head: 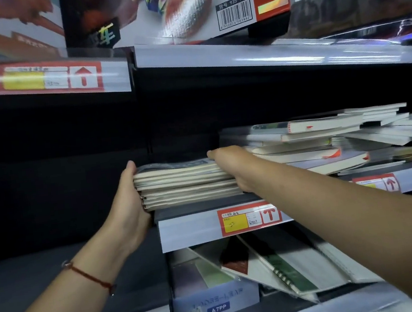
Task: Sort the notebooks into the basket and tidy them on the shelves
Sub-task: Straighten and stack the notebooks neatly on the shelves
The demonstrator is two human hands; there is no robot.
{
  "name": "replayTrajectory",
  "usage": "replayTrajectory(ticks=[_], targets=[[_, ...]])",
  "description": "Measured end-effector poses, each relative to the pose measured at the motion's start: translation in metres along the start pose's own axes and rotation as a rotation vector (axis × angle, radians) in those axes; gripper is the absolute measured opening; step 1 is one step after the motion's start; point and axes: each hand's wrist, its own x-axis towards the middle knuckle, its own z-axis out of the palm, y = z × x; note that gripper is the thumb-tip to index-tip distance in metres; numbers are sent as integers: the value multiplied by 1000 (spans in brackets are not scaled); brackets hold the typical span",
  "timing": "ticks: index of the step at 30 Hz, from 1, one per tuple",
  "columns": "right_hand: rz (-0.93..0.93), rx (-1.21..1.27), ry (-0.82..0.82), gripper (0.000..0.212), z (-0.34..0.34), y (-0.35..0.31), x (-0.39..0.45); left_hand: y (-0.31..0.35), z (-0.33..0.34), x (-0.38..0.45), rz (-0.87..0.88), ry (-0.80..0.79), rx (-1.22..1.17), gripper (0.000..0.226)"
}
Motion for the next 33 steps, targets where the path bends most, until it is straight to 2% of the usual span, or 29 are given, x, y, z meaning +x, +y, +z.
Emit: replayTrajectory(ticks=[3,5,8,11,14,16,18,20,22,25,29,33], targets=[[-60,-142,74,39,2,2,-5,-1,3,-1,21,54,21,64],[-85,-199,90,52,0,3,-8,-2,3,1,34,93,9,61],[-107,-269,41,67,-6,5,-19,1,-3,7,21,19,-13,63],[-249,-661,3,72,-8,10,-37,11,-10,20,-42,-8,-44,66],[-448,-1077,127,75,3,8,-50,19,-10,34,-121,63,-33,69],[-608,-1200,105,80,8,4,-41,14,-12,44,-129,66,-10,73],[-709,-1179,-70,84,3,0,-27,3,-15,47,-63,40,0,77],[-722,-1113,-177,83,-8,3,-12,-6,-7,45,5,-15,23,76],[-739,-1099,-181,82,-18,10,-3,-9,4,44,42,-58,69,71],[-756,-1135,-174,84,-20,16,1,-8,13,49,28,-5,112,56],[-786,-1134,-142,73,-17,15,0,2,12,52,-18,-74,44,81],[-803,-1102,-147,61,-16,20,2,6,18,45,-80,-151,-52,85]])
